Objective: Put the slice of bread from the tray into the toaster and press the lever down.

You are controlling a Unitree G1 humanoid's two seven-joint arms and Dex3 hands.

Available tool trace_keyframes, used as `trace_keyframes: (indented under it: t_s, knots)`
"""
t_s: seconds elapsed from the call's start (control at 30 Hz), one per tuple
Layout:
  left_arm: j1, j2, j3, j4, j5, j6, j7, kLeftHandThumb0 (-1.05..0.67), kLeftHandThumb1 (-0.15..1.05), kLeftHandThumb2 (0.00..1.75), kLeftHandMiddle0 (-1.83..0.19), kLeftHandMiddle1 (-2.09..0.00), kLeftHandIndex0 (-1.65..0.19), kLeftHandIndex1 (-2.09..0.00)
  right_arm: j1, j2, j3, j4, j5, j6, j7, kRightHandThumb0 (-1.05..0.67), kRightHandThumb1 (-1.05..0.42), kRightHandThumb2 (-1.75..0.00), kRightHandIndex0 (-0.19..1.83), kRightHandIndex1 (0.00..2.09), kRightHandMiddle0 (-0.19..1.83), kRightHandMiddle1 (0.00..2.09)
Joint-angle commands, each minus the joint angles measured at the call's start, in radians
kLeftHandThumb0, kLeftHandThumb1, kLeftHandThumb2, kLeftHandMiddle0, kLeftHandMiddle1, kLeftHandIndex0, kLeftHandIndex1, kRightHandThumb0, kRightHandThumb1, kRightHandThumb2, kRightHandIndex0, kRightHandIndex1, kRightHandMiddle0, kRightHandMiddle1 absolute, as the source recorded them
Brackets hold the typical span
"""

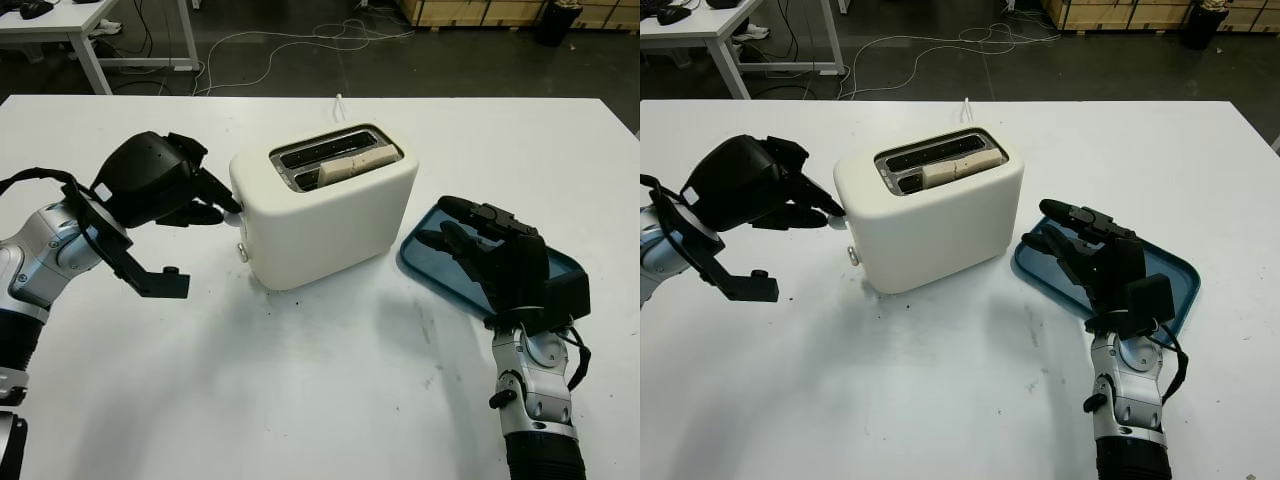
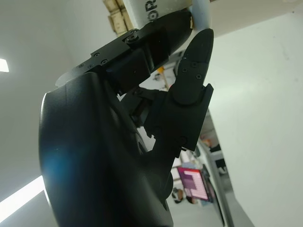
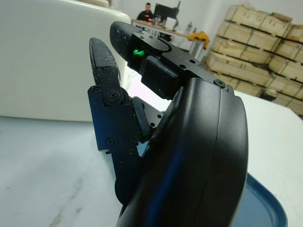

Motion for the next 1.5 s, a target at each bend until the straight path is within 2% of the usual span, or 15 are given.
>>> trace_keyframes:
  t_s: [0.0,0.17,0.53,0.7,0.8,0.9,1.03,1.1,1.23,1.33,1.47]
  knots:
    - [-0.001,-0.009,-0.019,-0.004,0.006,0.005,-0.006,-0.38,0.79,0.0,-0.82,-1.62,-1.31,0.0,0.0,-0.001,-0.003,-0.002,-0.003,-0.024,-0.002,-0.44,-0.92,0.0,1.31,0.0,1.13,0.0]
    - [0.005,-0.015,-0.034,0.011,0.015,-0.009,0.012,-0.38,0.8,0.0,-0.85,-1.56,-1.33,-0.01,0.0,-0.001,-0.003,-0.004,-0.001,-0.027,0.001,-0.43,-0.92,0.0,1.32,0.01,1.13,0.0]
    - [0.016,-0.022,-0.061,0.032,0.019,-0.011,0.018,-0.38,0.78,0.0,-0.84,-1.62,-1.32,0.0,-0.003,-0.001,-0.007,0.013,-0.003,-0.04,0.004,-0.44,-0.92,0.0,1.32,0.0,1.13,0.0]
    - [0.046,-0.033,-0.088,0.048,0.01,-0.015,0.002,-0.39,0.79,0.01,-0.83,-1.63,-1.3,0.0,0.001,0.001,-0.006,0.004,0.008,-0.024,0.005,-0.44,-0.92,0.0,1.32,0.0,1.13,0.0]
    - [0.084,-0.061,-0.114,0.076,-0.018,-0.013,-0.022,-0.36,0.8,0.01,-0.8,-1.61,-1.28,0.0,0.003,0.002,-0.004,0.001,-0.002,-0.025,-0.004,-0.44,-0.92,0.0,1.32,0.01,1.13,0.0]
    - [0.137,-0.131,-0.145,0.102,-0.054,0.02,-0.032,-0.35,0.82,0.01,-0.72,-1.69,-1.24,0.0,0.004,0.001,-0.003,0.003,-0.003,-0.025,-0.004,-0.43,-0.92,0.0,1.32,0.0,1.13,0.0]
    - [0.181,-0.247,-0.219,0.148,-0.012,0.044,0.046,-0.38,0.84,0.01,-0.7,-1.71,-1.22,0.0,-0.001,0.002,-0.004,0.022,-0.006,-0.039,-0.002,-0.42,-0.92,0.0,1.33,0.01,1.14,0.0]
    - [0.192,-0.28,-0.248,0.167,0.004,0.044,0.075,-0.4,0.85,0.01,-0.69,-1.72,-1.24,-0.01,-0.003,0.003,-0.005,0.023,-0.006,-0.038,-0.005,-0.42,-0.91,0.0,1.32,0.01,1.14,0.0]
    - [0.197,-0.288,-0.275,0.189,-0.011,0.036,0.064,-0.36,0.84,0.0,-0.78,-1.52,-1.25,-0.01,-0.007,0.005,-0.009,0.031,-0.008,-0.043,-0.01,-0.42,-0.91,0.0,1.33,0.01,1.14,0.0]
    - [0.191,-0.275,-0.28,0.185,-0.004,0.042,0.066,-0.33,0.84,0.0,-0.73,-1.63,-1.25,-0.01,-0.01,0.008,-0.01,0.046,-0.001,-0.05,-0.005,-0.43,-0.91,0.0,1.34,0.01,1.14,0.0]
    - [0.182,-0.254,-0.282,0.168,0.018,0.067,0.072,-0.37,0.87,0.01,-0.69,-1.72,-1.23,0.0,-0.008,0.007,-0.005,0.037,-0.011,-0.042,-0.013,-0.43,-0.91,0.0,1.33,0.01,1.14,0.0]
